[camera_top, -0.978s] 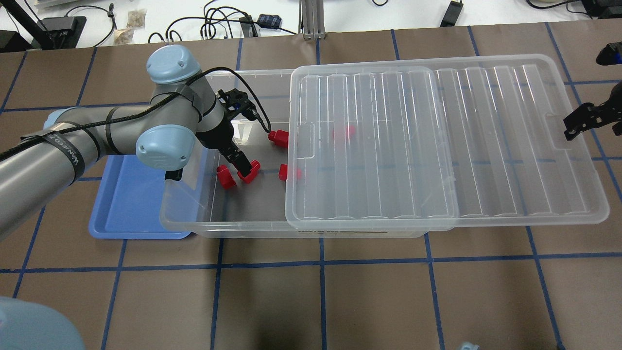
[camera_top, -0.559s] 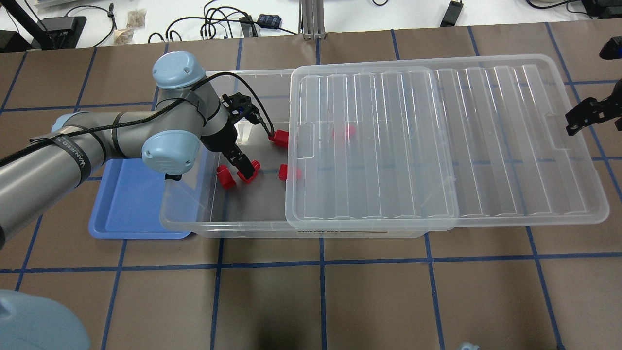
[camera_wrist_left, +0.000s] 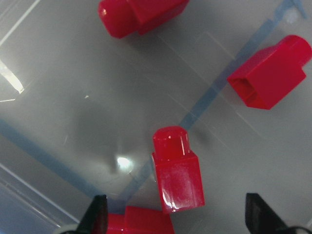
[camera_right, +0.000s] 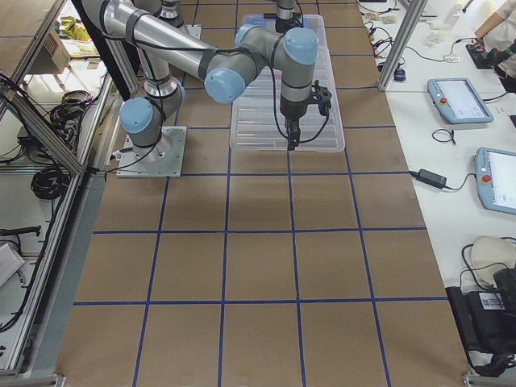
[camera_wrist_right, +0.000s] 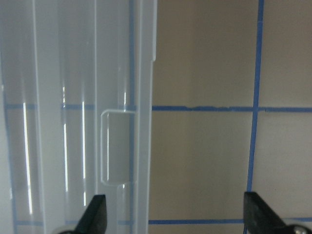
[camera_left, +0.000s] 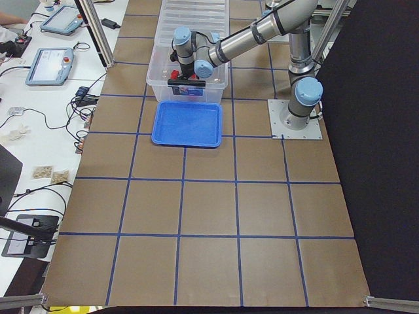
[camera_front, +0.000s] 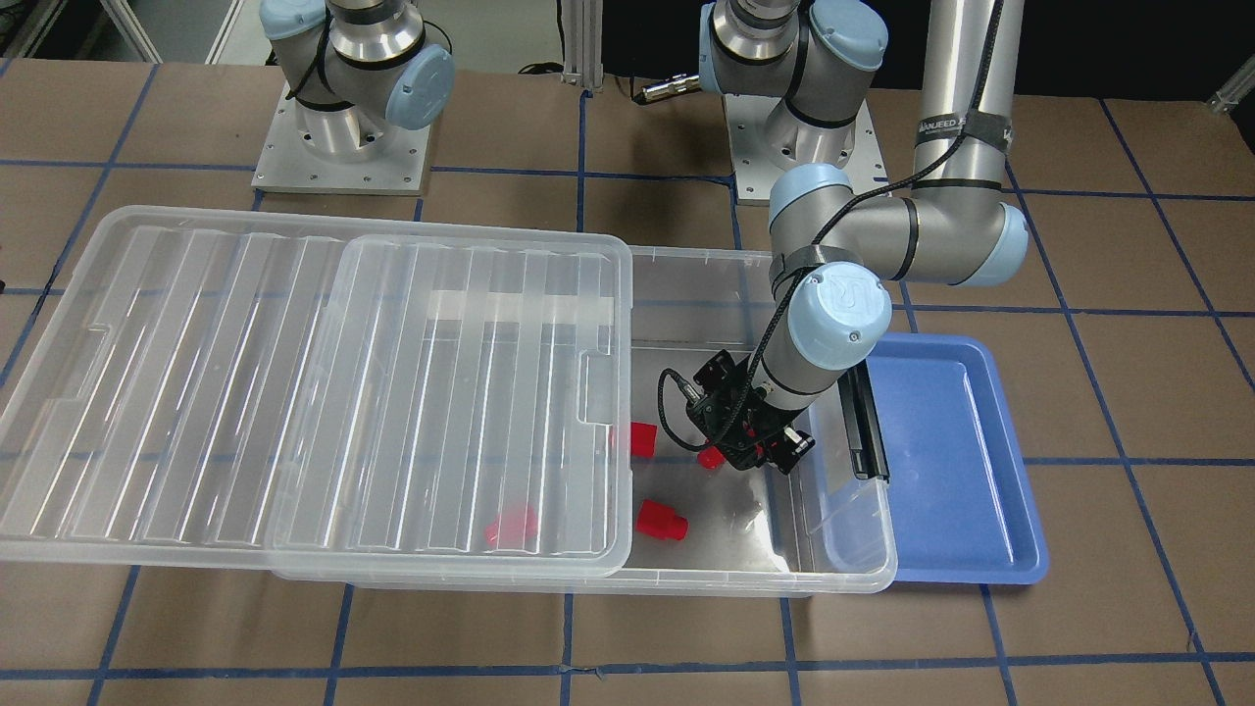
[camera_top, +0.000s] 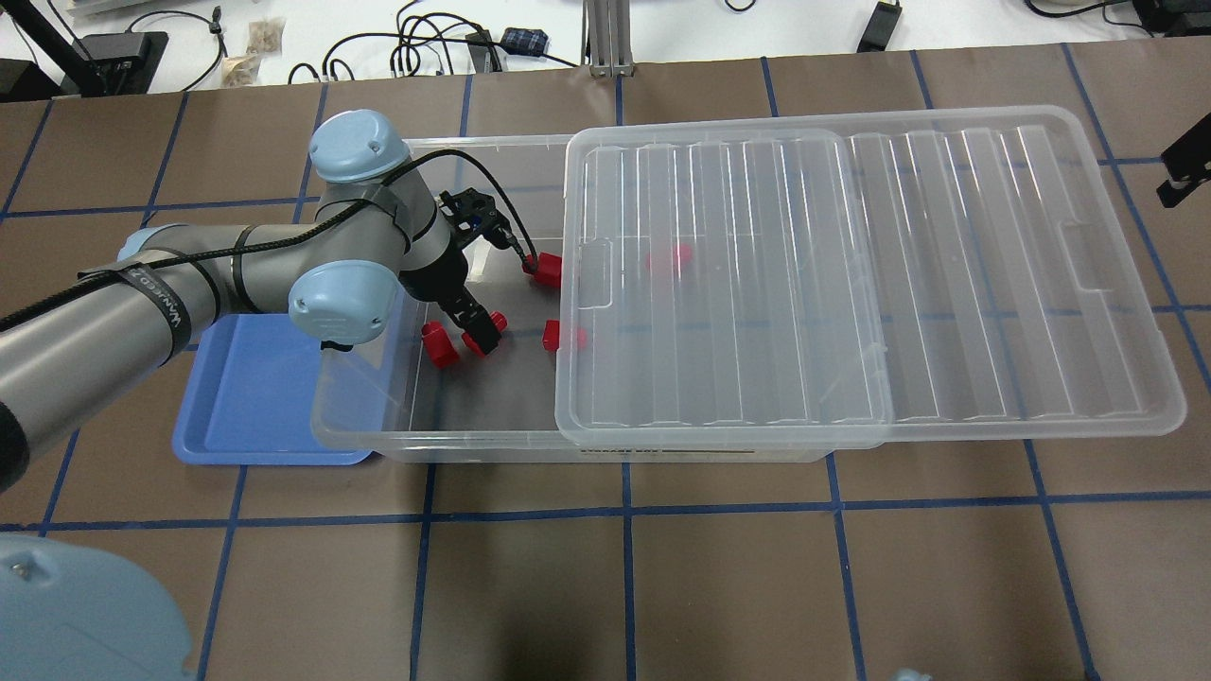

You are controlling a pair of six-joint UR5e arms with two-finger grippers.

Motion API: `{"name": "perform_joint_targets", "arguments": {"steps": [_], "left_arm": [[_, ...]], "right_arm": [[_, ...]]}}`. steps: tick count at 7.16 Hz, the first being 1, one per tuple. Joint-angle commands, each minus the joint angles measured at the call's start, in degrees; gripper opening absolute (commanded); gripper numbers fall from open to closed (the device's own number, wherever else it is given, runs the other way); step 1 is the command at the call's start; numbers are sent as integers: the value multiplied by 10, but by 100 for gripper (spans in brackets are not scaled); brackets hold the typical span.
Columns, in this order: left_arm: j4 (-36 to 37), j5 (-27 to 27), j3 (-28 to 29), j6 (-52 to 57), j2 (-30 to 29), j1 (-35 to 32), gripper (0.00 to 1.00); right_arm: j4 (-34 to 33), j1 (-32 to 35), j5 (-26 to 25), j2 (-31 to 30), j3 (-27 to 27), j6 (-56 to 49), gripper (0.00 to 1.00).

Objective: Place red block in blue tray from box

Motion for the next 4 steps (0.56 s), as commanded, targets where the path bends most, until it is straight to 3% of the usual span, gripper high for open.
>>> {"name": "perform_joint_targets", "arguments": {"steps": [1, 4], "left_arm": [[15, -1, 0, 0, -11, -1, 100], [16, 0, 0, -1, -20, -2, 100]], "right_arm": [[99, 48, -7, -20, -70, 88, 100], [100, 163, -8, -22, -72, 226, 100]]}}
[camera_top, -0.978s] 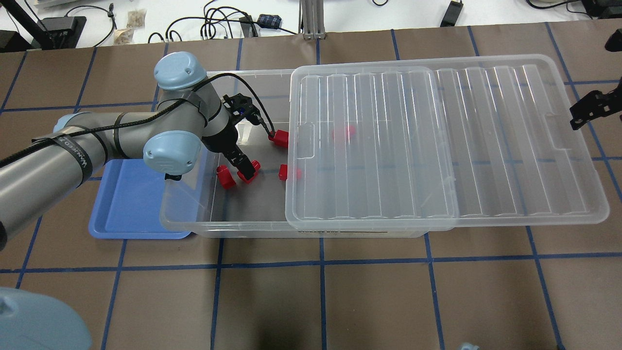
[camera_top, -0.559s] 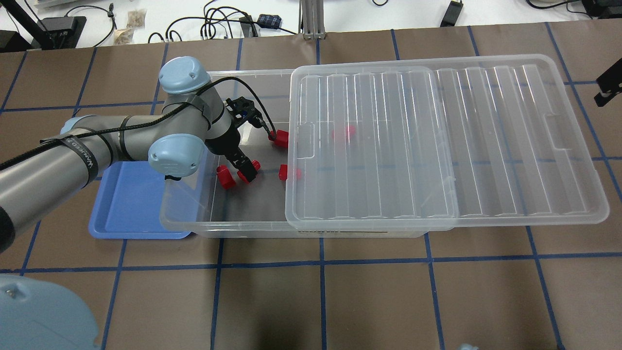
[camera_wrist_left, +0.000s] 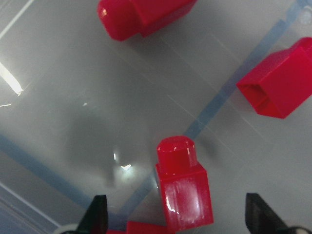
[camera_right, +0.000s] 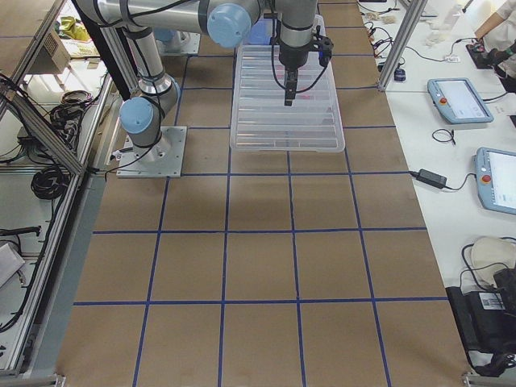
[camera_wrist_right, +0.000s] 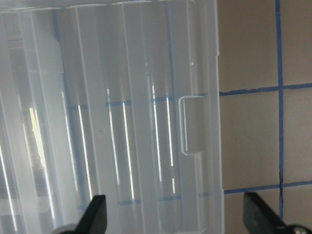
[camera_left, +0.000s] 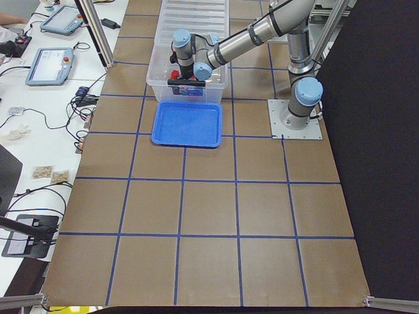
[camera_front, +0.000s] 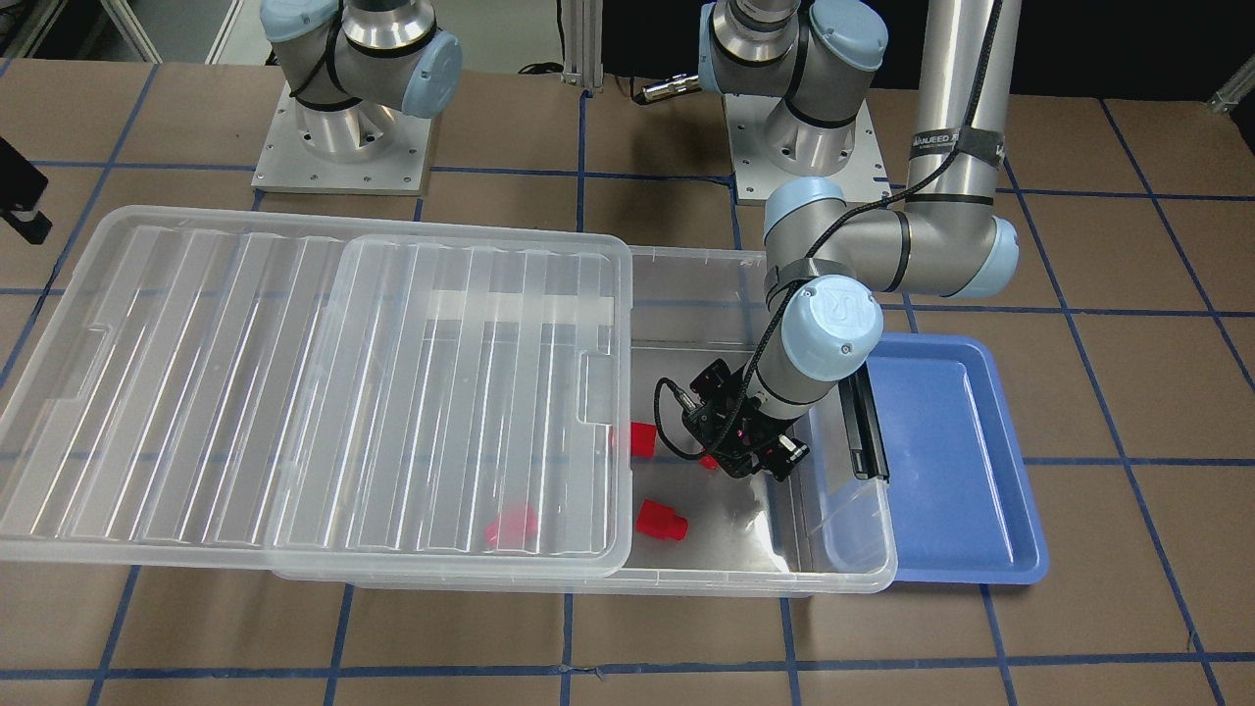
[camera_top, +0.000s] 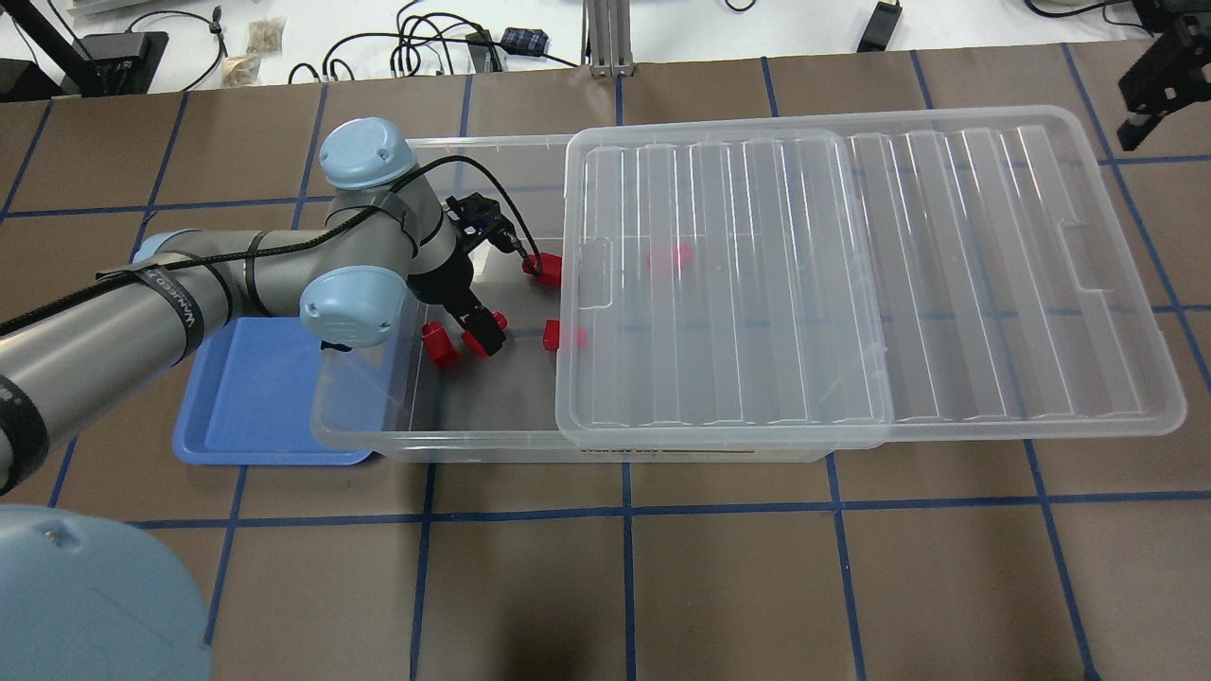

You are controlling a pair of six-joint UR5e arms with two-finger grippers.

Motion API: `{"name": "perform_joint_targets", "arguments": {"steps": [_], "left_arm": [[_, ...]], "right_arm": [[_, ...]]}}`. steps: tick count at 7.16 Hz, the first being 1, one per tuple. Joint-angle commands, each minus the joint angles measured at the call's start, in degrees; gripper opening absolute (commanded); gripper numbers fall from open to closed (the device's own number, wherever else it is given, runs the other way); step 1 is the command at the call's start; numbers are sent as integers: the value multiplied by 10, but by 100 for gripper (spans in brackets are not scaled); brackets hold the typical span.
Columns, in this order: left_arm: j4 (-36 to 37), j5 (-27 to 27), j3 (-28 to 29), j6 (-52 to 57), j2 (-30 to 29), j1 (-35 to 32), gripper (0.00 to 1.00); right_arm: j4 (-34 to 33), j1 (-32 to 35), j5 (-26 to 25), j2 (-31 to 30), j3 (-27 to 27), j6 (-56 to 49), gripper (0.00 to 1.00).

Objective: Place red block in blue tray from box

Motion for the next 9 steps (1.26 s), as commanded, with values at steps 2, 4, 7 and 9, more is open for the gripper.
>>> {"name": "perform_joint_targets", "arguments": {"steps": [2, 4, 7, 9], "left_arm": [[9, 1, 0, -1, -11, -1, 96], [9, 2, 0, -1, -12, -6, 39], [9, -1, 0, -5, -9, -7, 0], [9, 0, 4, -5, 11, -12, 0]], "right_arm": [[-3, 149, -3, 0, 1, 162, 100], [-8, 171, 0, -1, 15, 190, 100], [-32, 174, 7, -20, 67, 200, 100], [-49, 174, 7, -21, 72, 193, 100]]}}
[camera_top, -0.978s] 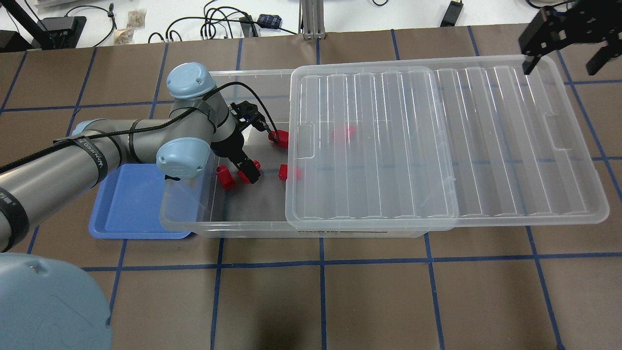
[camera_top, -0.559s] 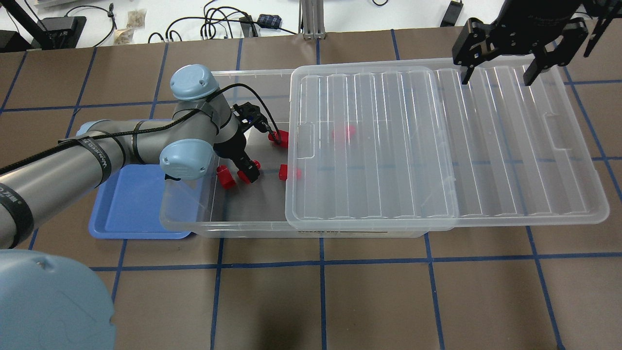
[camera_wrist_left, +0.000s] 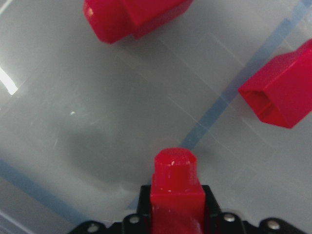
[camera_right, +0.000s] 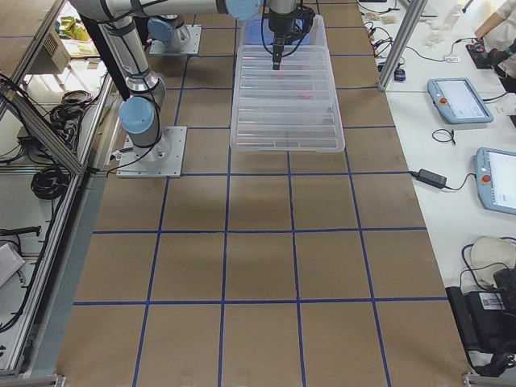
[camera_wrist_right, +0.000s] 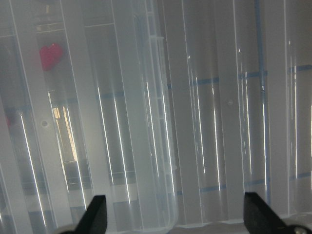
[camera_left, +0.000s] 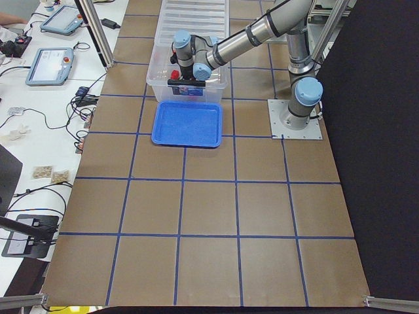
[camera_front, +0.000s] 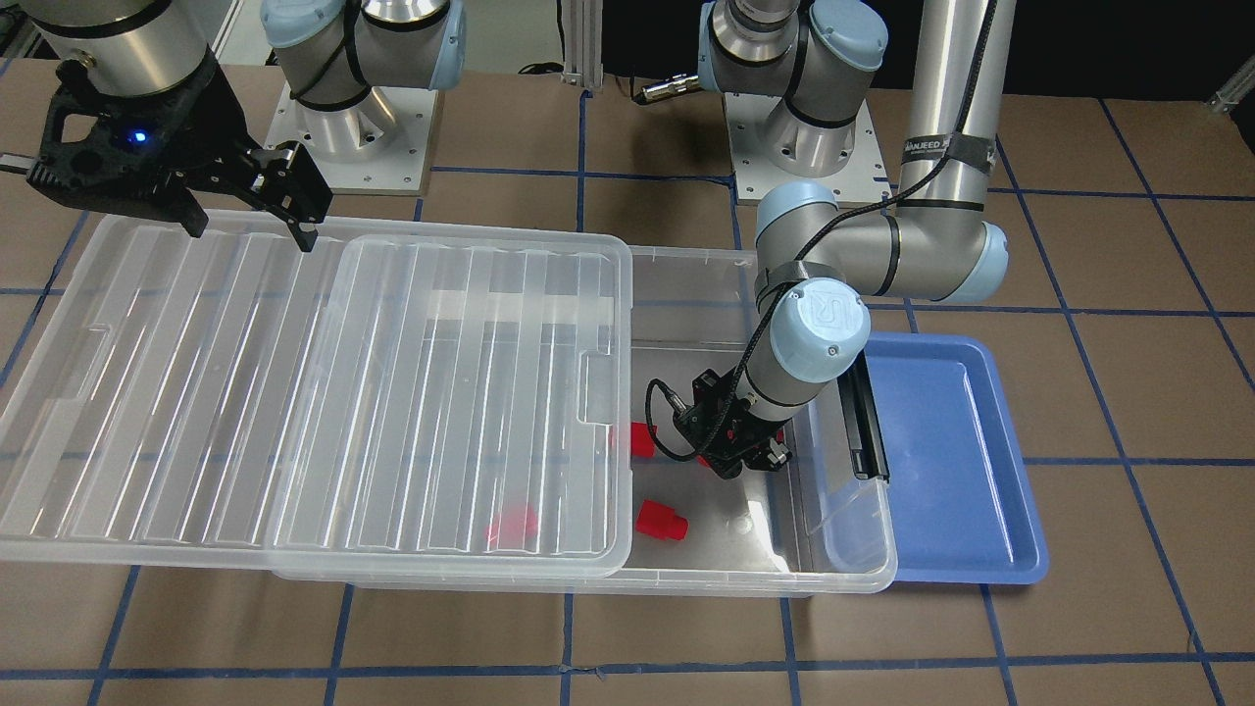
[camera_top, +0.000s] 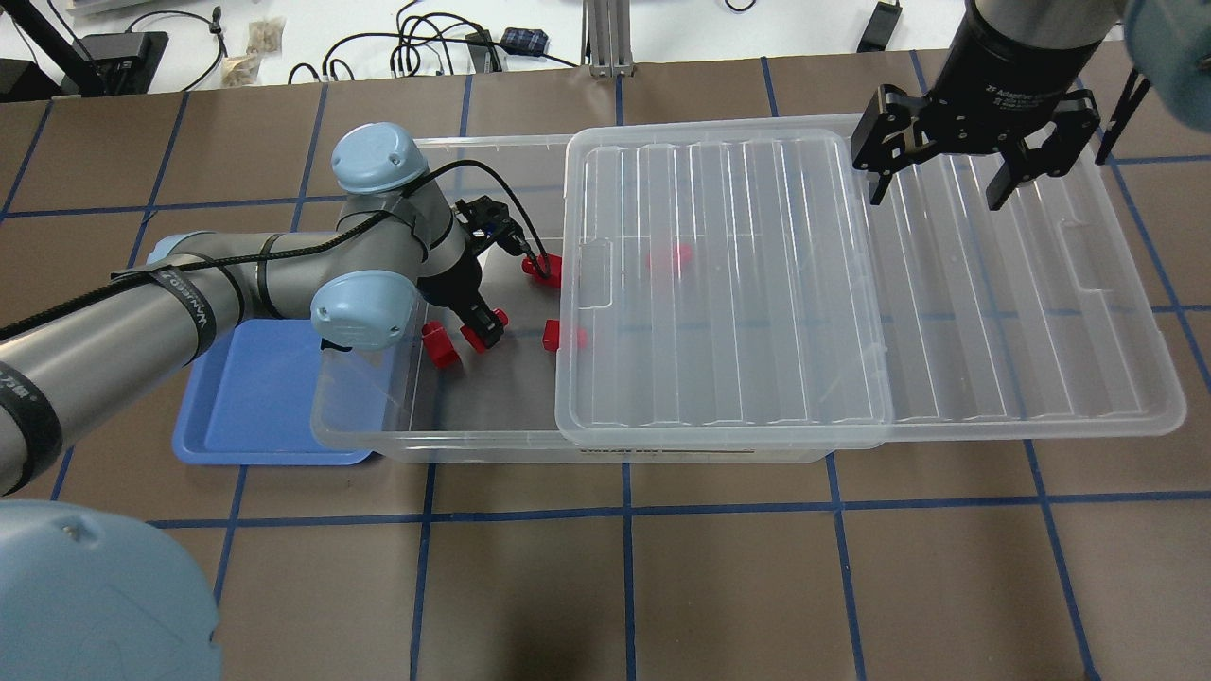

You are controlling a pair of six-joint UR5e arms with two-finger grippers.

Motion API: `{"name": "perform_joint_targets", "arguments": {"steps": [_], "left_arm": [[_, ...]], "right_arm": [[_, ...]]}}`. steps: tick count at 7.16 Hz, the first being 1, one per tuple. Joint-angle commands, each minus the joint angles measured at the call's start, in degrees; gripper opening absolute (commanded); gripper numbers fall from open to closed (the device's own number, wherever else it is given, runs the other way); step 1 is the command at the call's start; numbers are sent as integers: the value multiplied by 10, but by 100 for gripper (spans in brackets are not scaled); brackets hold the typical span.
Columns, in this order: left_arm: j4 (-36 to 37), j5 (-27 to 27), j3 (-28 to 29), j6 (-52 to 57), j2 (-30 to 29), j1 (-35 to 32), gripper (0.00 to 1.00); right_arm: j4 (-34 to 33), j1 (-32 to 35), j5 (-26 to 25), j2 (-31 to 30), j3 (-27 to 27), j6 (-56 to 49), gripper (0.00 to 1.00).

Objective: Place red block in blue tray from box

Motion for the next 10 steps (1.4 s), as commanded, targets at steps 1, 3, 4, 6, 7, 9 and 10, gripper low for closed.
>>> {"name": "perform_joint_targets", "arguments": {"steps": [1, 3, 4, 6, 7, 9, 10], "left_arm": [[-2, 4, 7, -1, 23, -3, 0], [-10, 12, 10, -32, 49, -3, 0], [-33, 13, 23, -38, 66, -3, 0], [-102, 32, 71, -78, 101, -3, 0], [-144, 34, 95, -103, 118, 2, 0], [-202, 36, 137, -129, 147, 38, 0], [-214, 36, 144, -132, 161, 76, 0]], "right_arm": [[-12, 0, 0, -1, 6, -4, 100], [-12, 0, -1, -1, 6, -4, 100], [-12, -1, -1, -1, 6, -4, 100], [-12, 0, -2, -1, 6, -4, 100], [-12, 0, -3, -1, 6, -4, 100], [-12, 0, -5, -1, 6, -4, 100], [-12, -1, -5, -1, 6, -4, 100]]}}
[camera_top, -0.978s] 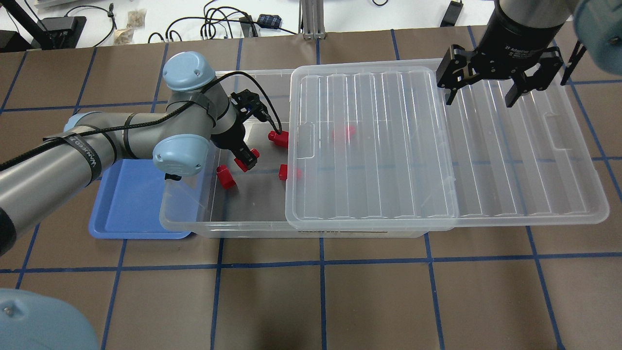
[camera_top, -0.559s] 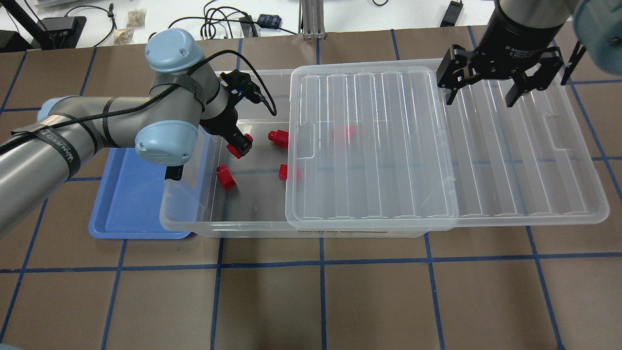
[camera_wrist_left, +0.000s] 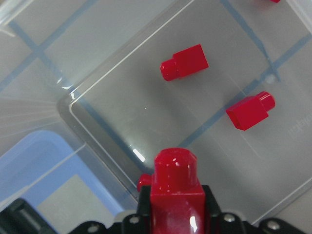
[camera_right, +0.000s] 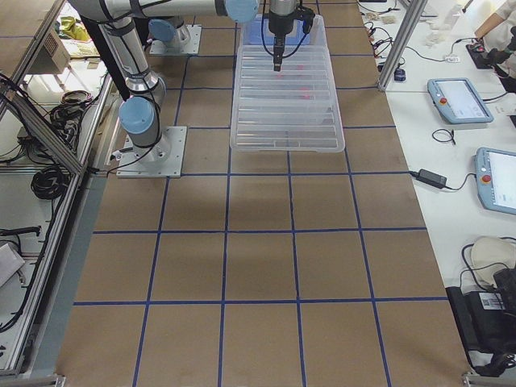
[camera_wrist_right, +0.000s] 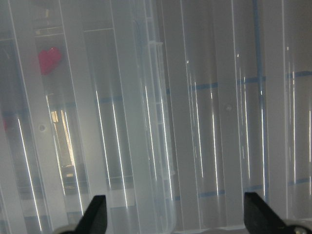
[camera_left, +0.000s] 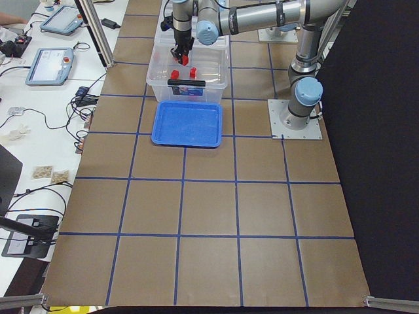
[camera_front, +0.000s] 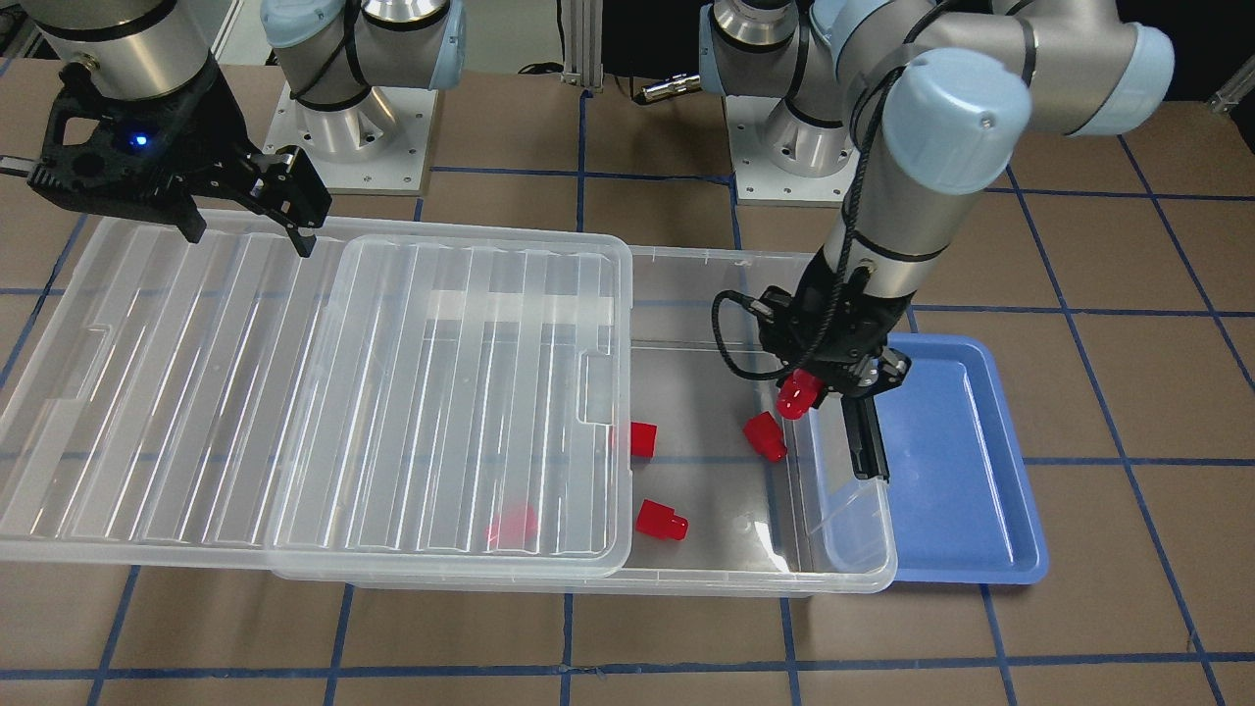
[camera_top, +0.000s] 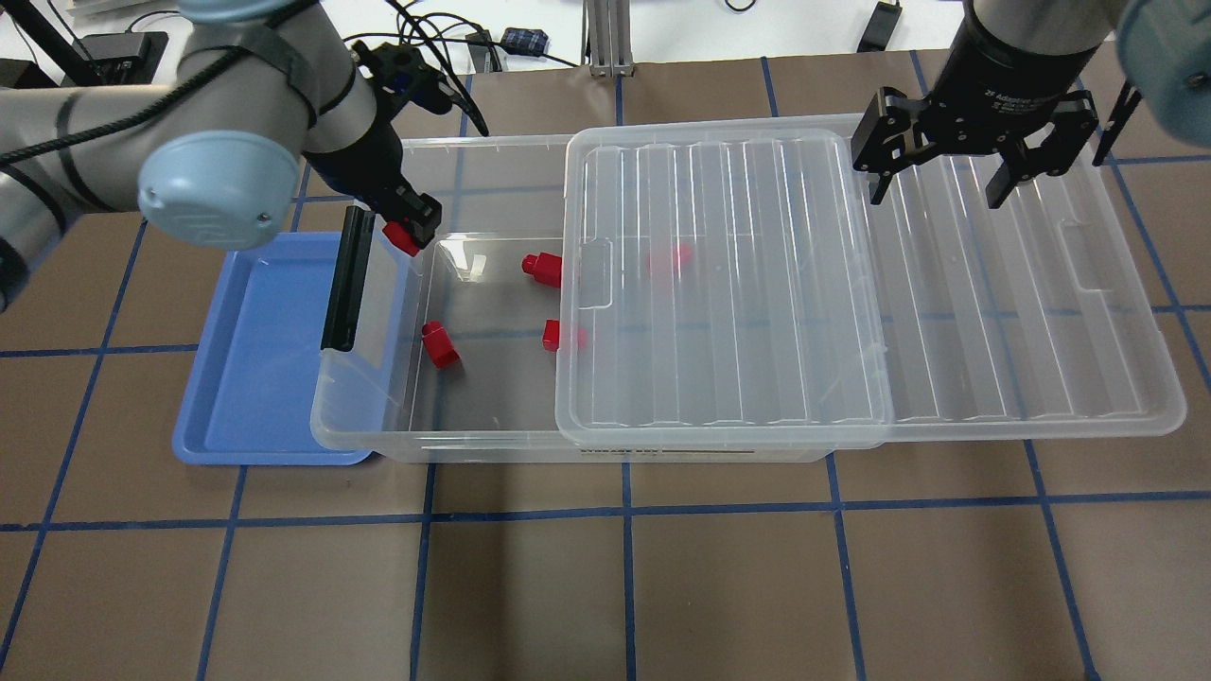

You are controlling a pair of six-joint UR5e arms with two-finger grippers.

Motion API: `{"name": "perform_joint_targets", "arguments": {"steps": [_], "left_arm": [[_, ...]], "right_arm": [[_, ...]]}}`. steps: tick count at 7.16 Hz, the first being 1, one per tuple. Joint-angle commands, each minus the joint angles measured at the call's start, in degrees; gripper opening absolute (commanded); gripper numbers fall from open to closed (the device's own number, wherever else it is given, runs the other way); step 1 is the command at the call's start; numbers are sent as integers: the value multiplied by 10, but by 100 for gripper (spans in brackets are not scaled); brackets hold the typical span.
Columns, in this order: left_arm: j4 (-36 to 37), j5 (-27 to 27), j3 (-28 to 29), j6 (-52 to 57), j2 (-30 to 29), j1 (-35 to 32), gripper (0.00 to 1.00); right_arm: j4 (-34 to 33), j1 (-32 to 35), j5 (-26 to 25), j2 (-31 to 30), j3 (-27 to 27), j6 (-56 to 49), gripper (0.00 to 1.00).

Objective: Place red block in blue tray from box

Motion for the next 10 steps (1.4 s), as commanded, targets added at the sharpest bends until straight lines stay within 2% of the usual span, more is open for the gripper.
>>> {"name": "perform_joint_targets", "arguments": {"steps": [1, 2, 4, 5, 6, 10], "left_arm": [[-31, 0, 14, -11, 21, 96, 0], [-33, 0, 5, -7, 21, 148, 0], [-37, 0, -3, -4, 0, 212, 0], [-34, -3, -26, -3, -13, 244, 0], [-26, -4, -44, -11, -33, 261, 0], [35, -4, -55, -57, -111, 260, 0]], "right_arm": [[0, 0, 0, 0, 0, -2, 100], [0, 0, -1, 0, 0, -2, 100], [0, 0, -2, 0, 0, -2, 100], [0, -1, -2, 0, 0, -2, 100], [0, 0, -2, 0, 0, -2, 100], [0, 0, 0, 1, -1, -1, 100]]}}
